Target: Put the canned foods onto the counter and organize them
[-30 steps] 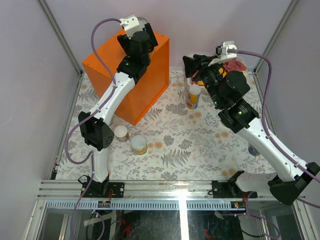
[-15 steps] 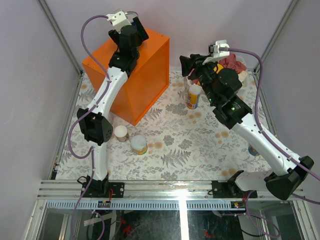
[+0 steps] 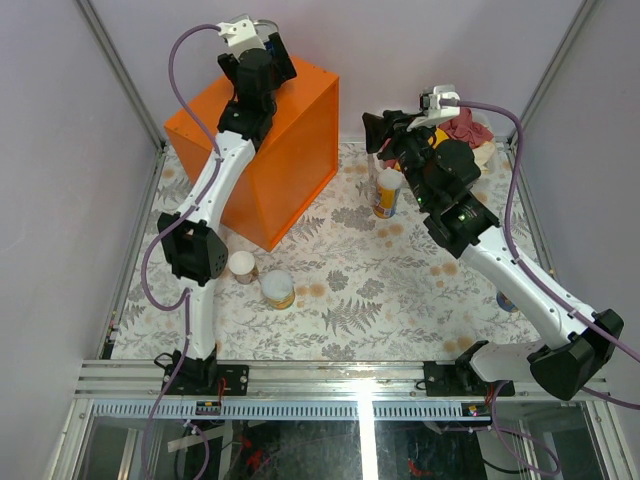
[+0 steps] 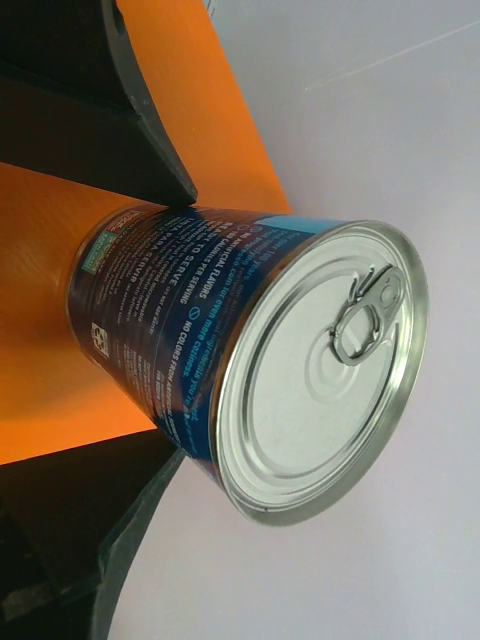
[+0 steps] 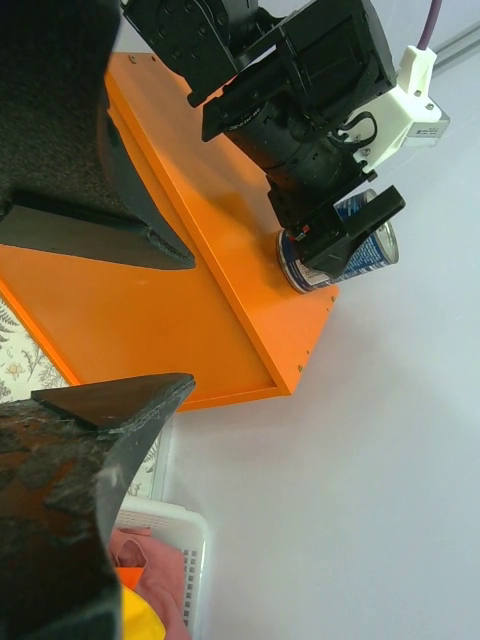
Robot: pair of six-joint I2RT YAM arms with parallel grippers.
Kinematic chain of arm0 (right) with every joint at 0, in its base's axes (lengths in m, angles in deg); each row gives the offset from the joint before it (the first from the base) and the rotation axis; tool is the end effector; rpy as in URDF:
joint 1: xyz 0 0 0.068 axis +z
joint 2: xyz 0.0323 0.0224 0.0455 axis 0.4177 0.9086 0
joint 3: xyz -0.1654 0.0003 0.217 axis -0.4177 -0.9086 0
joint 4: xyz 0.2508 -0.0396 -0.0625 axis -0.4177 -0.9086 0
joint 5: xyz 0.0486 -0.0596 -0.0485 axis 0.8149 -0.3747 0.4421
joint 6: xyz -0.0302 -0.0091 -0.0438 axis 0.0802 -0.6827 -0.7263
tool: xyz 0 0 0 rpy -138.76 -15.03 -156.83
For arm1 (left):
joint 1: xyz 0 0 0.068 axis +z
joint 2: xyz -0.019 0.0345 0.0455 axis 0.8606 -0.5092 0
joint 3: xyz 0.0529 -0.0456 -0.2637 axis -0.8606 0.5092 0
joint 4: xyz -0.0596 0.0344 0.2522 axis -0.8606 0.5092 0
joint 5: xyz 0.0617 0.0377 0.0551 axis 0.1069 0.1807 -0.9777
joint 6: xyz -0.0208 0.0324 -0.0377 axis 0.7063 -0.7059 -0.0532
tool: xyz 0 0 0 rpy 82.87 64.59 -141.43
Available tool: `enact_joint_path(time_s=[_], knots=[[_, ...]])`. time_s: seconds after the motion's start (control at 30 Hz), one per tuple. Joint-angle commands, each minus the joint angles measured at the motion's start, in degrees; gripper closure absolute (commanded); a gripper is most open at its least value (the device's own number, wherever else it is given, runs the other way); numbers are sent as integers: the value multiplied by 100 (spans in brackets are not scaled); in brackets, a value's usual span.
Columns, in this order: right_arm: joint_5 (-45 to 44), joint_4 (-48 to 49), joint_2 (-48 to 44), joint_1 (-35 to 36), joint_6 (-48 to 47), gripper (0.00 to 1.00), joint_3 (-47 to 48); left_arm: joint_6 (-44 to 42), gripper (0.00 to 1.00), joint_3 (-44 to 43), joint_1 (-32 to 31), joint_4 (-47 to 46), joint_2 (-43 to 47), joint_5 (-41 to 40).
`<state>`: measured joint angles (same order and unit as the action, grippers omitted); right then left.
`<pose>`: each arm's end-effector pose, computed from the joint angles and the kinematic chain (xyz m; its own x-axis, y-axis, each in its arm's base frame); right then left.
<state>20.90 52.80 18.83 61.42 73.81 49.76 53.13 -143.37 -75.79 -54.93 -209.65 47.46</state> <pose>0.2391 0.1668 0.4764 0.1910 0.3853 -0.9028 -0.4295 0.8598 0.2761 0.4817 -0.1244 0.4401 0.0676 -0.2764 -0.9587 -0.1871 0.9403 -0.2843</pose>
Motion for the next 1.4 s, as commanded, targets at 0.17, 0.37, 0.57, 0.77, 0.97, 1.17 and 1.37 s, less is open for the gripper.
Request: enact_joint_path(time_s=[0.17, 0.37, 0.57, 0.77, 0.97, 1.17, 1.37], knots=[[96, 433, -29, -52, 82, 47, -1, -359, 9, -171, 61, -177, -219, -37], [131, 366, -4, -61, 121, 47, 36, -341, 9, -176, 190, -118, -249, -74], [182, 295, 105, -74, 165, 46, 150, -430, 7, -205, 342, -211, -319, 105], [253, 231, 221, -78, 218, 47, 244, -413, 5, -235, 434, -261, -425, 424], [293, 164, 326, -78, 209, 46, 377, -320, 0, -200, 436, -329, -437, 679], [351, 132, 398, -81, 231, 45, 514, -292, 0, 21, 437, -520, -320, 1157], [386, 106, 395, -78, 293, 45, 530, -371, 1, 85, 439, -598, -263, 1398]])
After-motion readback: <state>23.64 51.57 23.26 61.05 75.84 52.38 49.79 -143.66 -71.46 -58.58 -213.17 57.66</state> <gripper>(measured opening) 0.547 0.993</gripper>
